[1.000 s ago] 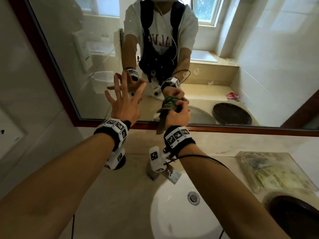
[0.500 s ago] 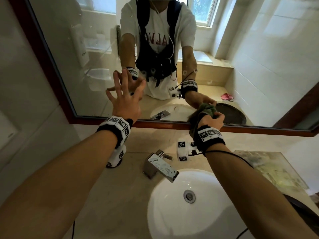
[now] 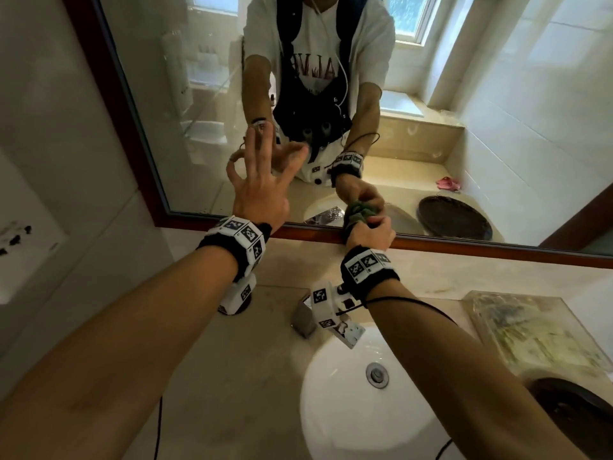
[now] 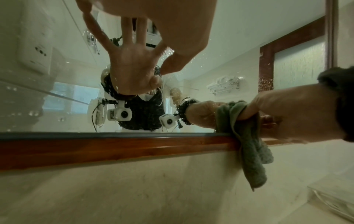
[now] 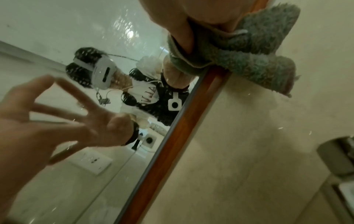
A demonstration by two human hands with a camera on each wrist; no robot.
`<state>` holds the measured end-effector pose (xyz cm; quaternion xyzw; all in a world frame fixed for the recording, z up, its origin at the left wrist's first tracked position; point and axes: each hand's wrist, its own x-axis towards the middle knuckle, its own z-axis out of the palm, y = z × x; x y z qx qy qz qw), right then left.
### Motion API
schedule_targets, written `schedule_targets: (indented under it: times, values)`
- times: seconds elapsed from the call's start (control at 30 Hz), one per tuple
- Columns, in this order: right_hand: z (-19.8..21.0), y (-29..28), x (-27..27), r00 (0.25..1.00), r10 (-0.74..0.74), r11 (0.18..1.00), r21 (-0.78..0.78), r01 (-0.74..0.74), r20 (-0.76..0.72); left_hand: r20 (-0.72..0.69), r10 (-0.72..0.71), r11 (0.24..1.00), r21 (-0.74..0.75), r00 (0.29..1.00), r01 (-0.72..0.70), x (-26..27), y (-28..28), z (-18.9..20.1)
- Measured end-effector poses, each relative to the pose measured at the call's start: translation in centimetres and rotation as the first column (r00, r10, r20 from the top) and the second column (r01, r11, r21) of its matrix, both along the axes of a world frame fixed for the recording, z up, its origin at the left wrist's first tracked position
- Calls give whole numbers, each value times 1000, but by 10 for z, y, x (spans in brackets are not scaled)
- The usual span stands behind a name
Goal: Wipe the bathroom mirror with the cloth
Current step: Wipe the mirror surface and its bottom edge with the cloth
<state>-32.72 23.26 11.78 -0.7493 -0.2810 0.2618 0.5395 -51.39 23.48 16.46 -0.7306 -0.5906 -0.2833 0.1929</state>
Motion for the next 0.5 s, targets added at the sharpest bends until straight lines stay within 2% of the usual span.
schedule_targets:
  times: [0.13, 0.27, 0.5]
  values:
    - [0, -2, -42, 995, 90, 996, 25, -89, -41, -21, -26, 1000, -2, 999, 26, -12, -2, 0]
    - [2, -3, -75, 975, 189, 981, 74, -181, -113, 12, 29, 998, -51, 1000, -28, -26, -5, 2]
    - [5, -7, -76, 957, 191, 980, 106, -171, -217, 38, 55, 995, -82, 998, -52, -34, -4, 3]
